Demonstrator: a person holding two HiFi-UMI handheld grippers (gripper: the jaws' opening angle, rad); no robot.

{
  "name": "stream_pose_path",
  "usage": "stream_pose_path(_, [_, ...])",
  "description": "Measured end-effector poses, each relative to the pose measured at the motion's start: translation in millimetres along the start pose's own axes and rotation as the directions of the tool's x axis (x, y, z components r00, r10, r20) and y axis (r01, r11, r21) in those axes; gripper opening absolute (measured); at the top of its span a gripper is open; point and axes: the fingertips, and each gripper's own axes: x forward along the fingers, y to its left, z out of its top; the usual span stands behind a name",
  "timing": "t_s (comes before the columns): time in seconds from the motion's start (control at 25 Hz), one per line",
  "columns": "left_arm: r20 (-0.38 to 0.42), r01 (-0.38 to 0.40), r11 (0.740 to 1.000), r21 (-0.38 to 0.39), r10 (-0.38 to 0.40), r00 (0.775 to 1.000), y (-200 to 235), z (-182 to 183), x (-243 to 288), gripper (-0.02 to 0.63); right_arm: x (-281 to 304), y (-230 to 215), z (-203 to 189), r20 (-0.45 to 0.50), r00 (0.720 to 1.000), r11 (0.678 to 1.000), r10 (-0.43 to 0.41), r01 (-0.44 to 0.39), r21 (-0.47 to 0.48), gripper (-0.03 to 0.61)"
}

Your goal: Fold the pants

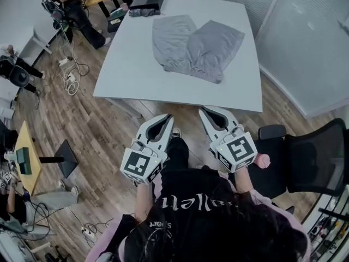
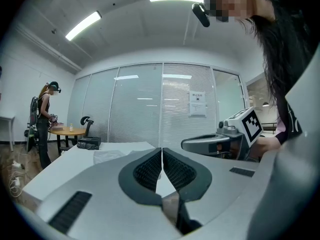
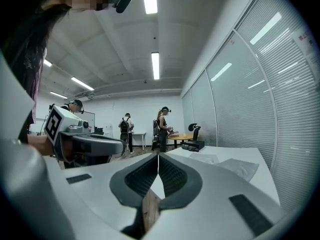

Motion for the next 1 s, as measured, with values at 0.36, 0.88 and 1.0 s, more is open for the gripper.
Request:
stream_pose_path(0.36, [-0.035, 0.033, 0.999, -0.041, -0.034, 0.999, 108, 10, 61, 0.026, 102, -45, 2, -0.086, 0.996, 0.999, -0.034, 0.037, 0.032, 0.023])
stream_pose_path(0.88, [-0.121, 0.111, 0.990, -0.086, -0.121, 0.985, 208, -27, 115, 0.026, 193, -90, -10, -0.182, 0.978, 0.991, -0.102, 0.117, 0.070, 0.023])
stream_pose_path(1.0, [-0.154, 0.139, 0.986, -0.089, -0.151, 0.976, 224, -38, 124, 0.026, 205, -100, -15, -0.203, 0.970, 0.985, -0.136, 0.154, 0.077, 0.023])
